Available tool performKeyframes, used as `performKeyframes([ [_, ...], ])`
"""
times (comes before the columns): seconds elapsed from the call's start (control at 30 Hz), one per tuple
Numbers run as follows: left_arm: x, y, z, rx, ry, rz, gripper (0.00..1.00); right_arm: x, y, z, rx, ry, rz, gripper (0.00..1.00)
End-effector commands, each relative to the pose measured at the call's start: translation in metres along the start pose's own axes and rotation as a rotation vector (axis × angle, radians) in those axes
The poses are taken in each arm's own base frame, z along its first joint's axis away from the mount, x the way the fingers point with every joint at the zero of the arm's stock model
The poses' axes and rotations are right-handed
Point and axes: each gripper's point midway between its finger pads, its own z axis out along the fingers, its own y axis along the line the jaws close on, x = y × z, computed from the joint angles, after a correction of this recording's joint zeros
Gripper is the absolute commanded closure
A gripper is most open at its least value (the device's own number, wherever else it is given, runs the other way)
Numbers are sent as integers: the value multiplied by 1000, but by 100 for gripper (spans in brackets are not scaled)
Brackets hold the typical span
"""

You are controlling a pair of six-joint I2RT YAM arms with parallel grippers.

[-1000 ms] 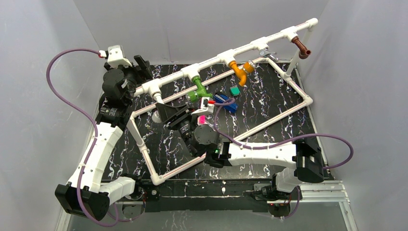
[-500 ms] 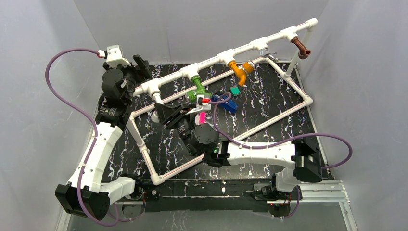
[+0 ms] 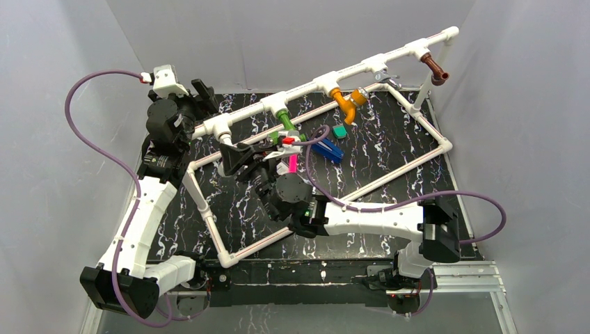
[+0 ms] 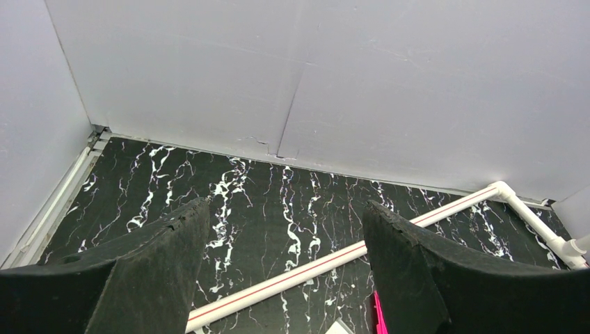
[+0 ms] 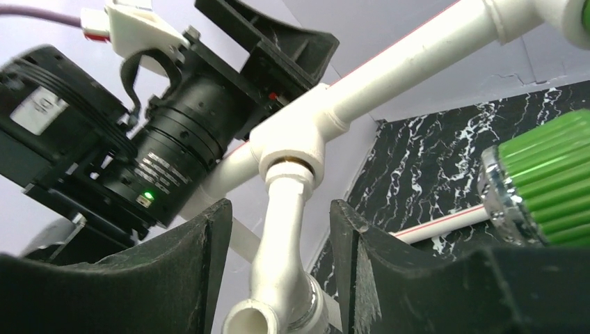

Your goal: Install the water faucets

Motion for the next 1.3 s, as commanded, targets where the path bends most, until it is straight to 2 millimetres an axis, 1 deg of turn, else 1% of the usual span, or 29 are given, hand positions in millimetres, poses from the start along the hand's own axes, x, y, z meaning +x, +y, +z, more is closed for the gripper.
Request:
performKeyframes([
  [0.0, 169, 52, -24, -148, 547, 145, 22, -3, 7, 5, 6, 8, -29, 38],
  [0.13, 170, 53, -24, -149, 548, 143, 22, 3, 2, 3, 22, 30, -41, 37],
  [0.2, 170, 52, -24, -147, 548, 144, 22, 2, 1, 3, 28, 28, -42, 38],
  [0.3, 170, 53, -24, -148, 549, 144, 22, 2, 1, 4, 34, 28, -47, 41],
  [0.4, 170, 53, -24, -149, 550, 145, 22, 3, 1, 5, 36, 31, -53, 48],
  [0.43, 170, 53, -24, -149, 548, 145, 22, 4, 2, 4, 34, 35, -53, 51],
  [0.47, 169, 53, -24, -150, 547, 145, 22, 4, 3, 4, 30, 37, -49, 58],
  [0.6, 169, 53, -24, -151, 547, 145, 22, 6, 6, 3, 17, 46, 7, 95],
  [0.63, 170, 53, -24, -151, 548, 146, 22, 6, 8, 2, 14, 50, 30, 99],
  [0.73, 169, 53, -24, -150, 546, 145, 22, 8, 12, -1, 5, 69, 128, 99],
  [0.97, 169, 53, -24, -151, 546, 145, 22, 7, 20, -11, -12, 90, 504, 99],
  [1.1, 170, 53, -24, -149, 549, 143, 22, -3, 26, -14, -42, 77, 674, 99],
  [1.2, 170, 53, -24, -148, 549, 142, 22, -8, 27, -15, -51, 79, 790, 99],
  [1.27, 170, 52, -24, -147, 548, 142, 22, -16, 28, -15, -64, 62, 856, 99],
])
